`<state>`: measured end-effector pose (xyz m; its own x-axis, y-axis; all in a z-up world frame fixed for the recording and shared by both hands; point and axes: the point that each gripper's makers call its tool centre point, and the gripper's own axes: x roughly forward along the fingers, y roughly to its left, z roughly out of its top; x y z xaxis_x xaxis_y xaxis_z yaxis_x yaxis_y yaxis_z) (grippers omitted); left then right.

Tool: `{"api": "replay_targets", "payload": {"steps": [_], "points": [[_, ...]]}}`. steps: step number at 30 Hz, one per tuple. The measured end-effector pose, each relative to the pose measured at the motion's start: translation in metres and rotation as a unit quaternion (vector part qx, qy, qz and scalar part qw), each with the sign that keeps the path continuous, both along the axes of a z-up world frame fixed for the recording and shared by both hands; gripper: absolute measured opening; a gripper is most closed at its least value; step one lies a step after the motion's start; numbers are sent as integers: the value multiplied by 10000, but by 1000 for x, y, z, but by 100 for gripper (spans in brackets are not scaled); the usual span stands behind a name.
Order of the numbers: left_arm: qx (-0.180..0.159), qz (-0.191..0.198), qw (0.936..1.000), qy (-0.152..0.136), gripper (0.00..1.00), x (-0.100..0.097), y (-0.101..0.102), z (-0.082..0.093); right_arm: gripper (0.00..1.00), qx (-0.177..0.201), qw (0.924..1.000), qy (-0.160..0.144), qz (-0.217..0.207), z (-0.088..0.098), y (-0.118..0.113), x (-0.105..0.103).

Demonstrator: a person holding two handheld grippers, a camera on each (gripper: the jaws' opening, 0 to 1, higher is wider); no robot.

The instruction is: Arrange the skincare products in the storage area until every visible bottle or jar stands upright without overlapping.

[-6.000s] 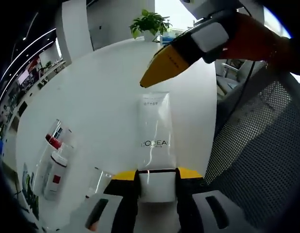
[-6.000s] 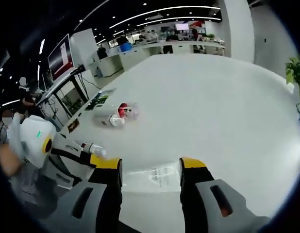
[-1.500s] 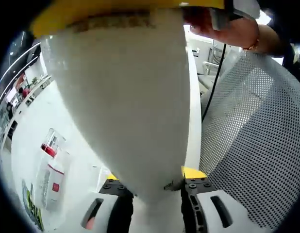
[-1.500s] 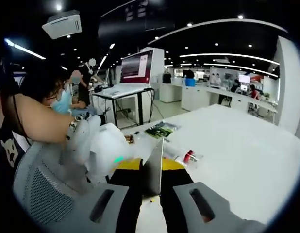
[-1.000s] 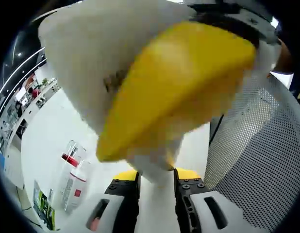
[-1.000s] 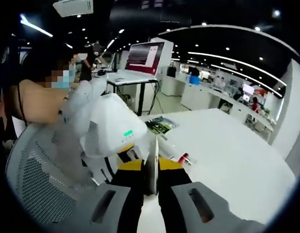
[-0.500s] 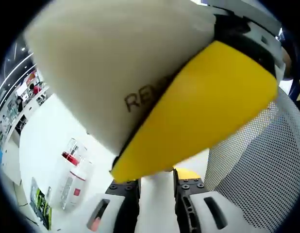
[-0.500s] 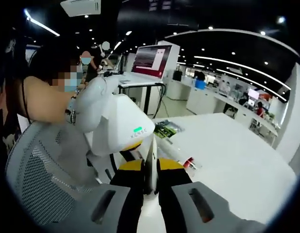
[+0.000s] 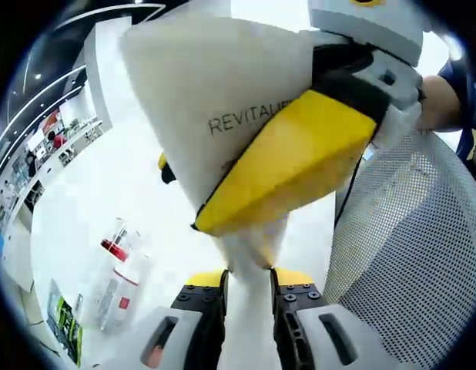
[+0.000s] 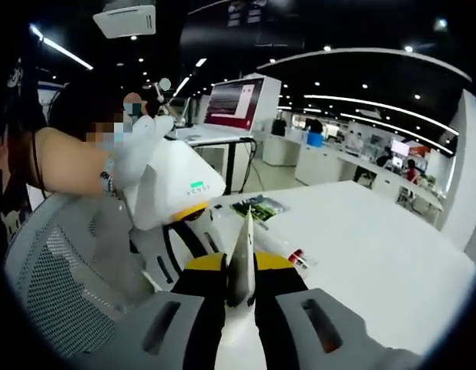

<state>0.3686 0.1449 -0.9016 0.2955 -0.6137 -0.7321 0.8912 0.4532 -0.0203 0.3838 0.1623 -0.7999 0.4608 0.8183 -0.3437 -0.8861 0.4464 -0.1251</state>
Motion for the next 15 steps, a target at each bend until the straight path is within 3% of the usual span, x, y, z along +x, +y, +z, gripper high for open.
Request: {"api": "replay_targets", "payload": {"steps": [4, 6, 9, 15], "points": [[-24, 33, 10000, 21, 21, 0, 0, 0, 16, -517, 9986, 79, -60, -16, -5, -2], [-32, 48, 10000, 24, 21, 0, 1, 0, 18, -489, 9988, 66, -75, -17, -6, -1], [-18, 45, 10000, 9, 21, 0, 1, 0, 18, -658, 9970, 411, -19, -32, -11, -7], [11, 76, 10000, 24, 21, 0, 0, -3, 19, -1008, 9936, 500, 34, -49, -15, -7]]}}
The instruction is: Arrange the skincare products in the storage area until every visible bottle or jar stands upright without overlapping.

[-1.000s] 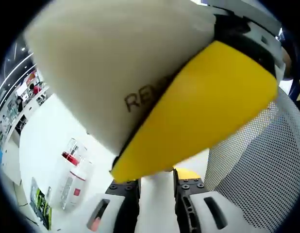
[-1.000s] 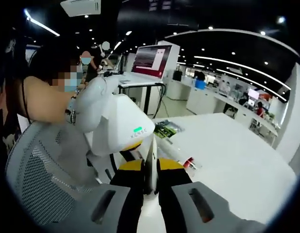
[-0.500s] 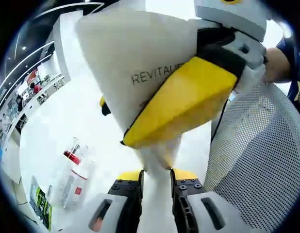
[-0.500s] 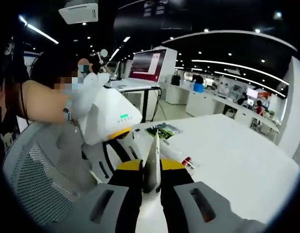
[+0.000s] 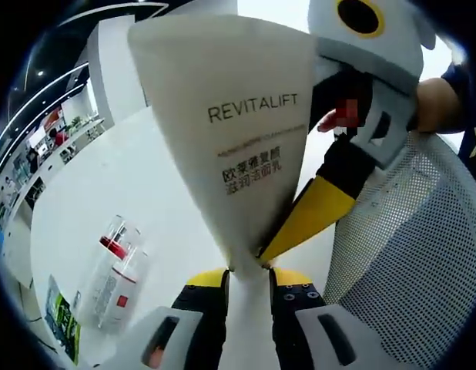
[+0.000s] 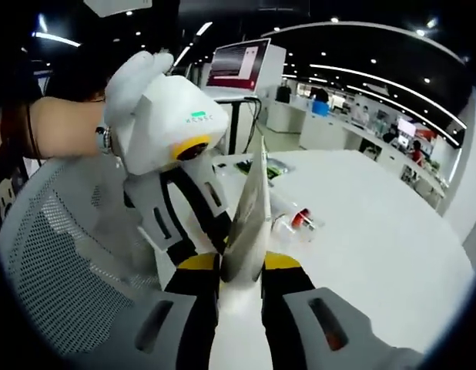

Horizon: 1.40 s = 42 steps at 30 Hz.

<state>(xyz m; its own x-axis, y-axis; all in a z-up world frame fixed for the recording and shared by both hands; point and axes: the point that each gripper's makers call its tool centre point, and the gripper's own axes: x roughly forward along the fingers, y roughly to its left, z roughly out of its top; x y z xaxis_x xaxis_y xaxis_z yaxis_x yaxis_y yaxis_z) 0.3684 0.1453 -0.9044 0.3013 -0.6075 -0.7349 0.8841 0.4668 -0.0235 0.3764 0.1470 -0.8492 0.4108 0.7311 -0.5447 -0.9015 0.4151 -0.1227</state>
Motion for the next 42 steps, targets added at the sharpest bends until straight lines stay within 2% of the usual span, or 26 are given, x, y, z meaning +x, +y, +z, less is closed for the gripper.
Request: {"api": "replay_targets", "payload": {"steps": [4, 8, 11, 13, 18, 24, 29, 33, 38, 42], "points": [[-107, 143, 9997, 147, 21, 0, 0, -2, 20, -141, 9998, 126, 27, -10, -4, -1], [-15, 117, 9999, 80, 21, 0, -1, -6, 21, -236, 9990, 391, 9, -21, -6, -4], [5, 135, 9999, 23, 20, 1, -2, -6, 20, -658, 9973, 321, 12, -32, -14, -3], [11, 176, 9998, -10, 20, 2, -3, -6, 20, -672, 9975, 210, 23, -32, -13, -2], [43, 181, 9994, -301, 19, 6, -6, -4, 20, -844, 9961, 247, -124, -37, -21, 2], [-82, 459, 9982, -365, 19, 17, -5, 0, 20, -916, 9946, 373, -322, -42, -30, 6], [-167, 619, 9971, -408, 19, 22, -5, 3, 18, -1211, 9909, 384, -448, -50, -38, 8], [-188, 670, 9962, -519, 19, 25, -6, 4, 18, -1068, 9916, 442, -584, -47, -39, 11], [-234, 756, 9954, -548, 19, 27, -7, 5, 22, -1160, 9887, 415, -858, -47, -47, 18], [-378, 811, 9944, -570, 19, 29, -11, 9, 19, -1269, 9844, 286, -1182, -45, -58, 27]]}}
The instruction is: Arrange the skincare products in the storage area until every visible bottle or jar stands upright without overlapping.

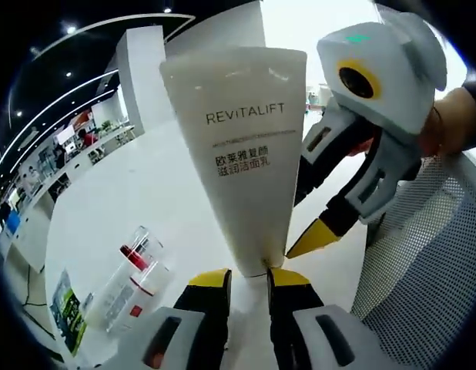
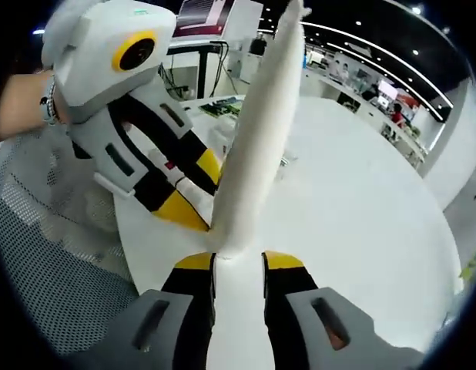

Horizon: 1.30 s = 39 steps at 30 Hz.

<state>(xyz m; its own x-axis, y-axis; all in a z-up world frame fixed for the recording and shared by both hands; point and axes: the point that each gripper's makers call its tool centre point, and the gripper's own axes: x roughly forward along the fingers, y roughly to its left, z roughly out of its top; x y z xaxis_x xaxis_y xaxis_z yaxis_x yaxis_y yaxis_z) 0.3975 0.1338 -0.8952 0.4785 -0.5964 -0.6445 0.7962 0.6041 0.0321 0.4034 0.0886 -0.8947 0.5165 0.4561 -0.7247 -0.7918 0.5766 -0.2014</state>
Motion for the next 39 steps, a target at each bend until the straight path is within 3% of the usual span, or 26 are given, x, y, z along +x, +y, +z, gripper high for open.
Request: {"api": "replay_targets", "payload": {"steps": [3, 8, 15, 20, 25, 39], "points": [[-37, 32, 10000, -8, 19, 0, -3, 2, 19, -38, 9999, -30, -108, 0, -5, 4], [-36, 28, 10000, -54, 19, 0, -4, 2, 14, 146, 9989, 440, -91, -6, -1, -8], [-79, 109, 9999, 57, 17, 0, -3, 1, 15, 545, 9970, 444, -335, 2, 1, -2], [-146, 154, 9997, 124, 17, 0, -4, 2, 15, 703, 9952, 611, -288, 2, 6, -7], [-195, 144, 9995, 197, 15, -2, -5, 3, 13, 451, 9975, 445, -323, 0, 1, -3], [-165, 54, 9997, 165, 15, -4, -8, 2, 13, 322, 9985, 165, -421, 2, -6, 9]]}}
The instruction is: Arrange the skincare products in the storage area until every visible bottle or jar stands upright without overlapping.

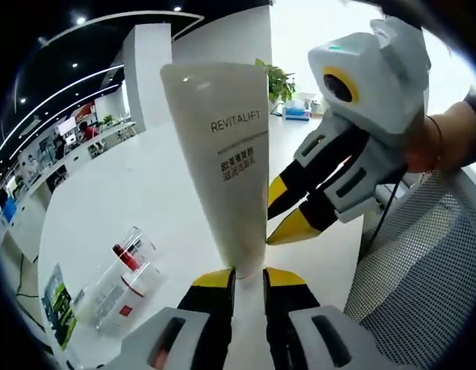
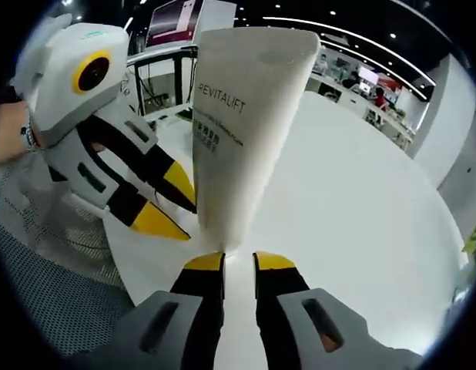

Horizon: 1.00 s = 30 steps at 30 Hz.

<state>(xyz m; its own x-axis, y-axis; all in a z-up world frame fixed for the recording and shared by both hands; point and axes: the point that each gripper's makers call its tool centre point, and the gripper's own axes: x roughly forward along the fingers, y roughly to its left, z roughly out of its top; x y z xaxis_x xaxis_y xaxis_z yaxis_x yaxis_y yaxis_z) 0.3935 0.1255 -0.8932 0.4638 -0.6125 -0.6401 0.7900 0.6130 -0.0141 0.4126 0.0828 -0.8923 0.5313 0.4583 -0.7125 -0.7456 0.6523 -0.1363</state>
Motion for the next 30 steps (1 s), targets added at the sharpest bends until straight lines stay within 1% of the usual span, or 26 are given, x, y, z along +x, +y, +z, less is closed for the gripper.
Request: {"api": "replay_targets", "payload": {"steps": [2, 3, 4, 5, 6, 7, 8, 9, 10, 11, 13, 14, 16, 18, 19, 20, 23, 26, 28, 29, 30], "points": [[111, -50, 9999, -66, 15, 1, 3, 0, 14, 61, 10000, 61, -17, -1, 1, -1], [252, -118, 9995, -167, 15, 3, 10, 1, 14, 93, 9999, 84, -17, -1, 1, -2], [312, -138, 9992, -199, 15, 4, 13, 2, 14, 89, 9999, 88, -17, -1, 1, -3], [388, -89, 9991, -151, 15, 7, 24, 4, 15, 79, 9999, 89, -13, -1, 0, -3], [393, 196, 9990, -76, 15, 11, 35, 5, 15, 65, 9999, 90, -17, 0, 0, -3], [385, 463, 9982, -37, 15, 17, 49, 7, 15, 68, 9999, 100, -26, 0, -1, -3], [274, 623, 9977, 56, 16, 19, 55, 8, 15, 71, 9999, 139, -46, -1, -1, -4], [79, 840, 9962, 232, 16, 21, 62, 10, 15, 64, 9999, 154, -35, -2, -1, -4], [-36, 909, 9953, 343, 17, 20, 65, 11, 16, 29, 9999, 154, -5, -3, 0, -5], [-117, 893, 9951, 414, 18, 19, 65, 11, 16, -24, 9999, 139, 25, -3, 1, -5], [-24, 849, 9954, 441, 18, 16, 70, 9, 16, -145, 9998, 76, 109, -4, 1, -6], [248, 728, 9962, 399, 19, 12, 75, 4, 16, -242, 9996, 30, 171, -4, 1, -7], [739, 508, 9954, 325, 22, 5, 85, -5, 16, -384, 9990, -4, 239, -6, 0, -9], [1042, 480, 9927, 376, 29, 2, 94, -15, 15, -367, 9990, 30, 237, -7, 0, -9], [1082, 469, 9921, 424, 31, 1, 94, -17, 16, -354, 9991, 44, 234, -7, 0, -9], [1062, 459, 9922, 464, 30, 1, 93, -19, 16, -360, 9991, 53, 233, -7, 0, -9], [1179, 381, 9911, 495, 31, -1, 91, -23, 15, -409, 9989, 69, 234, -9, -2, -9], [1519, 271, 9864, 561, 31, -6, 97, -33, 15, -394, 9989, 134, 219, -10, -3, -10], [1786, 218, 9816, 633, 29, -9, 103, -41, 15, -374, 9990, 142, 215, -10, -2, -10], [1861, 203, 9810, 520, 28, -6, 104, -42, 15, -373, 9990, 143, 212, -10, -2, -10], [1908, 211, 9798, 569, 26, -8, 106, -44, 15, -382, 9989, 143, 213, -10, -2, -10]]}}
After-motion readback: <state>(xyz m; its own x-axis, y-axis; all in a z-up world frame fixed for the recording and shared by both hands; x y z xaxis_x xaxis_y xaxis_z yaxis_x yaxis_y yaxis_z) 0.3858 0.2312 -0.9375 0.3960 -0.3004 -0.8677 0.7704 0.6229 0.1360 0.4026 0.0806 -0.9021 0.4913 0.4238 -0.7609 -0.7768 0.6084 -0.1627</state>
